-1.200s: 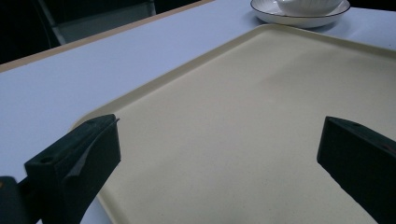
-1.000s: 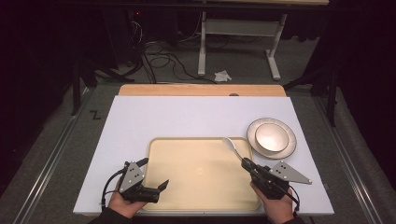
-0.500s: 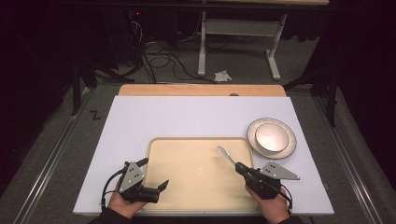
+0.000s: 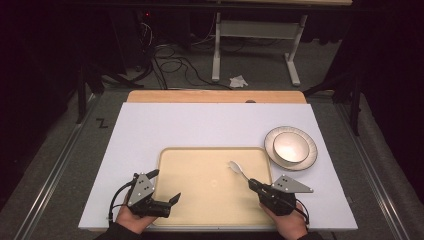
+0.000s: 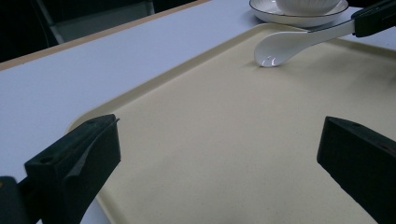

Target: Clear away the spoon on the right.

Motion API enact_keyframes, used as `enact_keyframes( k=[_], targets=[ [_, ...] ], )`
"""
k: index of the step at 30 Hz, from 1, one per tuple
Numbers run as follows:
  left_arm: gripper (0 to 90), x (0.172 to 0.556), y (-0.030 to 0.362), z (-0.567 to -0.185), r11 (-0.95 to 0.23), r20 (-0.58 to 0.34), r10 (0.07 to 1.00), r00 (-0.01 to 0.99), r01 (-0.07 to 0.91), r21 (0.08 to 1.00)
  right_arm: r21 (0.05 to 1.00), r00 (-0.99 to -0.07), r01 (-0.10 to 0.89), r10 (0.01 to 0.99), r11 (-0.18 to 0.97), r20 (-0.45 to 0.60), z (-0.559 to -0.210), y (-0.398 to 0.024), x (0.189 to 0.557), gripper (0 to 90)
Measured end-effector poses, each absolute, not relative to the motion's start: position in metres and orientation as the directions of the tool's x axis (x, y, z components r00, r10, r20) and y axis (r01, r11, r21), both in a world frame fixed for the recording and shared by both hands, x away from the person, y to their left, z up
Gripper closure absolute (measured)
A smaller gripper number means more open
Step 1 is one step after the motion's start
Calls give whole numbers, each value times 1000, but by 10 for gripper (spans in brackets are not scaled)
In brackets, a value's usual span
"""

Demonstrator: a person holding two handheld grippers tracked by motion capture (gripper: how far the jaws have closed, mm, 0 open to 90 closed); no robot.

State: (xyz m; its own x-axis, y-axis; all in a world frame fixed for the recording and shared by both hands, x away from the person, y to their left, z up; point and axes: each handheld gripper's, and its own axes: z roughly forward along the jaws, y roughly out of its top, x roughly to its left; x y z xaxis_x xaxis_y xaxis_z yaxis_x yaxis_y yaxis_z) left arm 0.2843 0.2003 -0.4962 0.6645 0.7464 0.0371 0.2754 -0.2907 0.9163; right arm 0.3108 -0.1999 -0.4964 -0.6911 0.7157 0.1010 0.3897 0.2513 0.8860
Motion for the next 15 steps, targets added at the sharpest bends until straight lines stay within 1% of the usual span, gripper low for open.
enact_keyframes(
  k=[6, 8, 12, 15],
  targets=[
    [2, 284, 201, -496, -291, 38, 747, 663, 275, 916, 884, -692, 390, 715, 258, 96, -496, -199, 310, 854],
    [2, 284, 201, -496, -290, 38, 747, 664, 275, 917, 883, -698, 391, 709, 261, 99, -495, -199, 311, 719],
    [2, 284, 201, -496, -291, 38, 746, 665, 275, 916, 890, -693, 383, 714, 245, 102, -492, -202, 311, 664],
    [2, 284, 201, -496, -291, 38, 747, 664, 275, 917, 893, -685, 383, 722, 238, 102, -491, -203, 311, 657]
  ],
)
